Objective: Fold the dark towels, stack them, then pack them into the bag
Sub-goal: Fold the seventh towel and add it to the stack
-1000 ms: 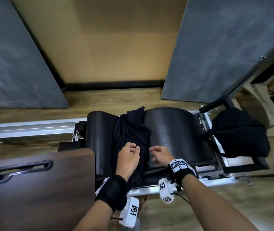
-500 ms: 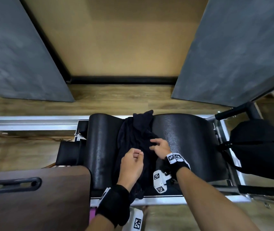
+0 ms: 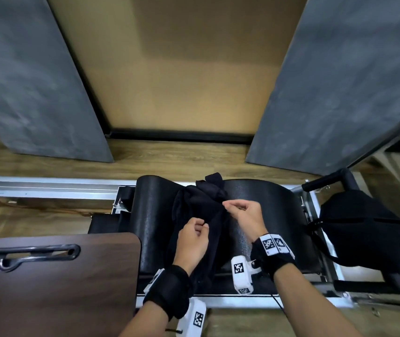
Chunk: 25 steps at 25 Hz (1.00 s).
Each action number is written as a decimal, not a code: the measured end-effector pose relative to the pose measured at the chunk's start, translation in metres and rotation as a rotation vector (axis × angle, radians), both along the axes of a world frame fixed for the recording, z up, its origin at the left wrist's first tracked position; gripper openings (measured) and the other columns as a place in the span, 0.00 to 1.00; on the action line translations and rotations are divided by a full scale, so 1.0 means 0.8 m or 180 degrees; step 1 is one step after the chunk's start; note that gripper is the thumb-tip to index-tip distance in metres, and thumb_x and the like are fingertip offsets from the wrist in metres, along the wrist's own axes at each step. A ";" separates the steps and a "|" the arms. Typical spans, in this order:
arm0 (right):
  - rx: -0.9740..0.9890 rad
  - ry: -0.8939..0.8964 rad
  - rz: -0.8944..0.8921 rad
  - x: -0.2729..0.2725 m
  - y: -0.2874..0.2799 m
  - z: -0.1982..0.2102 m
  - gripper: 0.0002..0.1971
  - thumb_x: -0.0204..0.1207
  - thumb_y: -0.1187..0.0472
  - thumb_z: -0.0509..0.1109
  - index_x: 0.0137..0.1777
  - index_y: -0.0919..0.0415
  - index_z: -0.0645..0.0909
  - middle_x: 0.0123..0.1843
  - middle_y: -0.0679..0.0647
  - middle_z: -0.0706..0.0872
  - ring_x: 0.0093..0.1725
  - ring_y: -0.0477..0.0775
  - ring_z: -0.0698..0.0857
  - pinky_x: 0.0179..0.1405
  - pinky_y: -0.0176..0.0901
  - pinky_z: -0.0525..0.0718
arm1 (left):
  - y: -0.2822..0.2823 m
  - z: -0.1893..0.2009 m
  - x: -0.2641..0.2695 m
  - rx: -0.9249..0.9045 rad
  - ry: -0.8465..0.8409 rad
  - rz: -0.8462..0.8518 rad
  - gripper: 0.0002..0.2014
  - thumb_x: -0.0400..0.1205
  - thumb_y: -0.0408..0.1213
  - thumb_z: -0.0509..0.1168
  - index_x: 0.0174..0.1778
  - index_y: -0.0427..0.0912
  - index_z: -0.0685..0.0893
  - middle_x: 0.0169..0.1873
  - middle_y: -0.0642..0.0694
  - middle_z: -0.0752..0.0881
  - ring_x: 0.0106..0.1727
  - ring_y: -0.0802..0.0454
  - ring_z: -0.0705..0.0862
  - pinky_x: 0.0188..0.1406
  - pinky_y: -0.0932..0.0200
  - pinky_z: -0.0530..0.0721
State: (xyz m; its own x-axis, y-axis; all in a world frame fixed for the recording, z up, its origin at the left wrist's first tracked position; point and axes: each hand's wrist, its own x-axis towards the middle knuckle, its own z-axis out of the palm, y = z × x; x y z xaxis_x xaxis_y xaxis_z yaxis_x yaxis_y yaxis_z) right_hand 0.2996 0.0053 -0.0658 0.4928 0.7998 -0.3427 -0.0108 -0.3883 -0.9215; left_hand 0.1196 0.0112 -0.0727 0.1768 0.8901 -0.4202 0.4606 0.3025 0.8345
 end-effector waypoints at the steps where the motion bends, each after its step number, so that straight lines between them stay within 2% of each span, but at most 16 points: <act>1: 0.0137 0.0313 0.0046 -0.004 -0.004 0.016 0.06 0.77 0.70 0.78 0.48 0.60 0.96 0.48 0.55 0.96 0.58 0.58 0.93 0.61 0.48 0.90 | -0.002 0.008 0.000 0.0044 -0.0007 -0.0015 0.14 0.90 0.40 0.67 0.72 0.43 0.84 0.58 0.49 0.88 0.56 0.54 0.87 0.62 0.58 0.85; 3: 0.0383 0.0667 0.0301 -0.010 -0.014 0.052 0.09 0.76 0.71 0.79 0.51 0.60 0.95 0.51 0.57 0.96 0.59 0.60 0.93 0.53 0.43 0.90 | -0.004 0.026 -0.001 0.0240 -0.0057 -0.0112 0.25 0.90 0.35 0.67 0.84 0.43 0.74 0.75 0.47 0.80 0.71 0.52 0.80 0.77 0.56 0.77; 4: 0.0505 0.0783 0.0450 -0.012 -0.020 0.070 0.10 0.74 0.72 0.79 0.53 0.60 0.94 0.51 0.57 0.95 0.57 0.59 0.93 0.52 0.42 0.89 | -0.004 0.035 0.000 0.0387 -0.0097 -0.0208 0.31 0.88 0.33 0.66 0.89 0.45 0.68 0.82 0.49 0.73 0.80 0.52 0.73 0.84 0.55 0.70; 5: 0.0634 0.0904 0.0597 -0.014 -0.028 0.091 0.12 0.73 0.74 0.78 0.54 0.62 0.94 0.52 0.57 0.94 0.56 0.58 0.92 0.52 0.43 0.88 | -0.006 0.046 0.000 0.0540 -0.0172 -0.0321 0.36 0.86 0.32 0.66 0.92 0.50 0.63 0.86 0.53 0.67 0.86 0.54 0.64 0.88 0.54 0.62; 7: 0.0859 0.1140 0.0834 -0.020 -0.051 0.133 0.15 0.70 0.75 0.74 0.56 0.67 0.91 0.53 0.62 0.90 0.56 0.55 0.91 0.54 0.45 0.88 | -0.013 0.077 -0.002 0.0701 -0.0272 -0.0641 0.44 0.79 0.40 0.64 0.92 0.64 0.57 0.88 0.63 0.61 0.89 0.61 0.55 0.87 0.51 0.55; 9: 0.1061 0.1260 0.0953 -0.026 -0.086 0.173 0.18 0.65 0.75 0.71 0.56 0.70 0.89 0.52 0.64 0.87 0.55 0.54 0.88 0.53 0.42 0.88 | -0.027 0.105 -0.005 0.0683 -0.0268 -0.1212 0.41 0.74 0.49 0.64 0.84 0.79 0.63 0.81 0.74 0.70 0.86 0.64 0.63 0.85 0.49 0.58; 10: 0.1144 0.1238 0.0964 -0.028 -0.108 0.189 0.18 0.64 0.75 0.71 0.55 0.69 0.89 0.51 0.64 0.86 0.53 0.54 0.87 0.51 0.41 0.87 | -0.038 0.117 -0.007 0.0666 -0.0334 -0.1543 0.33 0.74 0.50 0.66 0.77 0.79 0.74 0.73 0.75 0.80 0.81 0.63 0.73 0.84 0.48 0.66; 11: 0.1209 0.1190 0.0951 -0.029 -0.133 0.202 0.18 0.64 0.73 0.71 0.55 0.69 0.89 0.50 0.63 0.84 0.52 0.54 0.85 0.49 0.40 0.86 | -0.049 0.127 -0.009 0.0684 -0.0436 -0.1787 0.23 0.76 0.47 0.68 0.68 0.70 0.85 0.63 0.68 0.88 0.73 0.59 0.83 0.79 0.45 0.76; 12: 0.1196 0.1157 0.0882 -0.028 -0.156 0.209 0.17 0.66 0.72 0.72 0.55 0.69 0.89 0.50 0.64 0.84 0.49 0.58 0.84 0.45 0.41 0.85 | -0.059 0.134 -0.010 0.0786 -0.0540 -0.1909 0.14 0.79 0.42 0.71 0.58 0.62 0.89 0.55 0.60 0.92 0.64 0.57 0.89 0.71 0.45 0.83; 13: 0.1116 0.1099 0.0746 -0.029 -0.186 0.216 0.15 0.70 0.68 0.73 0.57 0.68 0.88 0.50 0.64 0.83 0.46 0.61 0.82 0.40 0.43 0.83 | -0.077 0.144 -0.014 0.1010 -0.0594 -0.1961 0.11 0.80 0.37 0.73 0.53 0.58 0.90 0.50 0.57 0.92 0.58 0.56 0.90 0.65 0.48 0.86; 15: 0.0795 0.0870 0.0474 -0.039 -0.247 0.223 0.15 0.79 0.53 0.77 0.60 0.61 0.89 0.48 0.64 0.83 0.35 0.59 0.79 0.29 0.42 0.75 | -0.117 0.166 -0.027 0.1620 -0.0709 -0.1941 0.16 0.78 0.27 0.75 0.52 0.54 0.92 0.47 0.56 0.89 0.52 0.58 0.89 0.57 0.59 0.85; 17: 0.0559 0.0402 0.0559 -0.058 -0.302 0.223 0.18 0.78 0.42 0.78 0.61 0.52 0.91 0.46 0.59 0.86 0.33 0.53 0.81 0.27 0.42 0.77 | -0.162 0.187 -0.043 0.2050 -0.0729 -0.1924 0.18 0.74 0.22 0.74 0.48 0.52 0.90 0.43 0.56 0.86 0.48 0.60 0.87 0.48 0.65 0.81; 19: 0.0677 -0.0394 0.0949 -0.086 -0.345 0.222 0.16 0.75 0.45 0.82 0.61 0.48 0.92 0.47 0.59 0.89 0.41 0.48 0.87 0.40 0.46 0.85 | -0.207 0.206 -0.066 0.2213 -0.0556 -0.1905 0.12 0.74 0.28 0.72 0.42 0.52 0.84 0.38 0.55 0.84 0.41 0.60 0.83 0.41 0.62 0.78; 21: 0.0998 -0.1060 0.1000 -0.113 -0.374 0.224 0.09 0.75 0.54 0.84 0.54 0.51 0.94 0.45 0.58 0.90 0.44 0.46 0.87 0.49 0.43 0.84 | -0.240 0.219 -0.094 0.2352 -0.0248 -0.1772 0.09 0.75 0.37 0.71 0.39 0.52 0.77 0.36 0.54 0.83 0.39 0.57 0.81 0.37 0.56 0.73; 23: 0.1310 -0.1127 0.0710 -0.138 -0.403 0.232 0.01 0.77 0.63 0.82 0.47 0.58 0.94 0.42 0.59 0.91 0.43 0.48 0.86 0.50 0.47 0.83 | -0.273 0.230 -0.130 0.2592 0.0139 -0.1695 0.13 0.76 0.41 0.74 0.39 0.52 0.74 0.38 0.54 0.80 0.42 0.54 0.79 0.37 0.55 0.68; 25: 0.1586 -0.1102 0.0666 -0.163 -0.428 0.245 0.05 0.80 0.66 0.79 0.44 0.57 0.93 0.42 0.56 0.91 0.44 0.49 0.87 0.50 0.47 0.84 | -0.308 0.235 -0.168 0.2367 -0.0011 -0.1766 0.18 0.75 0.42 0.81 0.42 0.48 0.74 0.41 0.54 0.80 0.43 0.53 0.78 0.39 0.54 0.71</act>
State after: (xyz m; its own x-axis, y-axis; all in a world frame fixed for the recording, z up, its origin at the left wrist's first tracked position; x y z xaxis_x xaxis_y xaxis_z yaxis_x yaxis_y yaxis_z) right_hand 0.1688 -0.3375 0.1305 0.3245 0.9134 0.2459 0.3494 0.1259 -0.9285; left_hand -0.0149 -0.2356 0.1157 0.6581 0.7181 0.2262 0.3766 -0.5741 0.7270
